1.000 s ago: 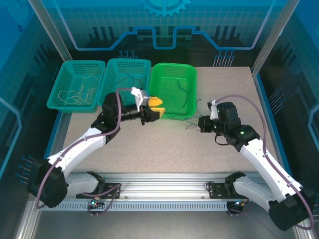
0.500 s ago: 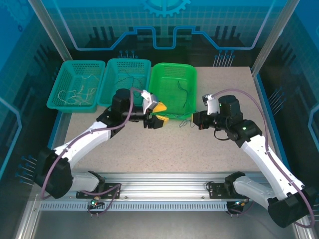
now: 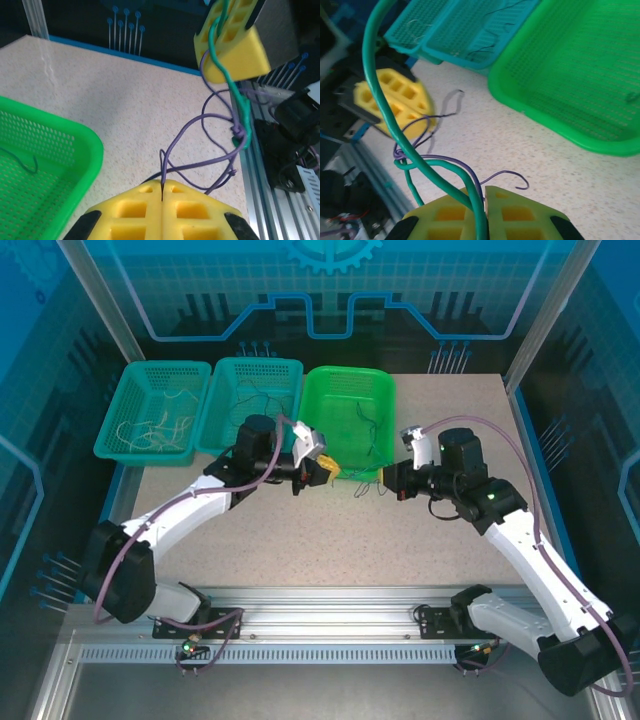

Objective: Untangle the cables

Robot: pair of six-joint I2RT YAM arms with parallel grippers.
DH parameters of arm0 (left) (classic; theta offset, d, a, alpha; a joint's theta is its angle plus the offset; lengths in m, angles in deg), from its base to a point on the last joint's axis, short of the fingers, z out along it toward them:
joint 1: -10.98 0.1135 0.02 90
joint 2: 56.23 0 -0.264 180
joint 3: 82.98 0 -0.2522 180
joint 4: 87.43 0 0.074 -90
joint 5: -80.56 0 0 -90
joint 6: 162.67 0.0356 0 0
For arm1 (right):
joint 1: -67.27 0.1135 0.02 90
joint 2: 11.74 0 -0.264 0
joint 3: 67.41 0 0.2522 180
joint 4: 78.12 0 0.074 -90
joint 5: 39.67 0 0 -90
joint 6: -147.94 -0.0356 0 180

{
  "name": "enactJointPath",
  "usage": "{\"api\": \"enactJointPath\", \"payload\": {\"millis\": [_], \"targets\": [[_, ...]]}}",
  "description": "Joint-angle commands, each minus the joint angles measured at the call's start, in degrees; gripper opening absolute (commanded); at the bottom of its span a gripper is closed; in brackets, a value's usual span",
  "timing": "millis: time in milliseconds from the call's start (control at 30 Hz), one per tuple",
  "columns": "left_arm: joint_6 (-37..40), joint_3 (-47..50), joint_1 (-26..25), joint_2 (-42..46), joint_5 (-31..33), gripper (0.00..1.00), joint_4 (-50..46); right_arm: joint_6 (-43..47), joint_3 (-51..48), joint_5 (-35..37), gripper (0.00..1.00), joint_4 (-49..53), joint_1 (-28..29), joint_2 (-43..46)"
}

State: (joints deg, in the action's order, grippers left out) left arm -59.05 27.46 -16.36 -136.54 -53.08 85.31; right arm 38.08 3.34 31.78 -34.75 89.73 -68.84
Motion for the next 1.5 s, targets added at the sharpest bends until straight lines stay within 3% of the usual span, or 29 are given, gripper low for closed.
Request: {"api": "enactJointPath", "payload": {"millis": [0, 100, 233, 367, 500, 633, 733, 867, 967, 1067, 1167, 1233, 1367, 1467], "targets": [[-8.35, 2.70, 1.49, 3.95, 0.54, 0.00, 10.59, -3.43, -0.62, 8.68, 0.05, 2.63, -1.94, 0.00], [-17.49, 5.48, 4.89, 5.78, 1.28, 0.00, 19.85, -9.57, -4.84, 11.42, 0.06, 2.99, -7.95, 1.77], [-25.71, 7.84, 8.55, 6.88, 0.68, 0.00, 28.24, -13.89, -10.83, 6.26, 0.08, 1.87, -16.29, 4.62], [-27.96, 7.00, 8.70, 6.54, -0.72, 0.00, 29.75, -13.07, -11.24, 5.10, 0.08, 2.60, -16.70, 5.16], [-35.04, 7.84, 9.40, 5.74, 0.79, 0.00, 39.88, -12.73, -11.09, 3.49, 0.07, 2.41, -16.57, 5.06], [-48.75, 8.76, 14.75, 5.65, 5.17, 0.00, 50.86, -15.57, -11.46, 11.26, 0.05, 6.07, -18.71, 5.80], [-54.18, 9.13, 19.30, 7.36, 8.16, 0.00, 53.04, -18.61, -13.03, 9.75, 0.03, 4.49, -23.55, 6.63], [-39.03, 4.48, 19.64, 13.47, 11.61, 0.00, 32.65, -20.54, -15.08, 6.78, 0.04, 0.05, -24.57, 7.87], [-32.35, 3.15, 19.66, 16.44, 16.96, 0.00, 25.00, -20.20, -15.74, 5.61, 0.04, -1.37, -24.48, 7.20], [-27.03, 1.38, 17.58, 16.60, 13.03, 0.00, 19.23, -18.46, -14.54, 2.38, 0.02, -3.16, -24.34, 6.39], [-17.03, 1.90, 11.39, 17.27, 11.52, 0.03, 14.68, -15.28, -11.68, -1.07, 0.03, -5.08, -22.96, 6.43], [-13.01, 2.12, 9.06, 17.54, 10.99, 0.14, 13.25, -12.73, -9.05, -0.47, 0.03, -4.36, -21.67, 6.70], [-10.89, 2.58, 8.70, 18.89, 10.37, 0.54, 15.29, -6.66, -3.69, 1.90, 0.02, -2.29, -18.76, 7.43], [-4.34, -2.42, 6.63, 19.38, 8.00, 0.80, 5.81, -0.99, -0.04, 6.82, 0.02, 1.70, -17.62, 7.03]]}}
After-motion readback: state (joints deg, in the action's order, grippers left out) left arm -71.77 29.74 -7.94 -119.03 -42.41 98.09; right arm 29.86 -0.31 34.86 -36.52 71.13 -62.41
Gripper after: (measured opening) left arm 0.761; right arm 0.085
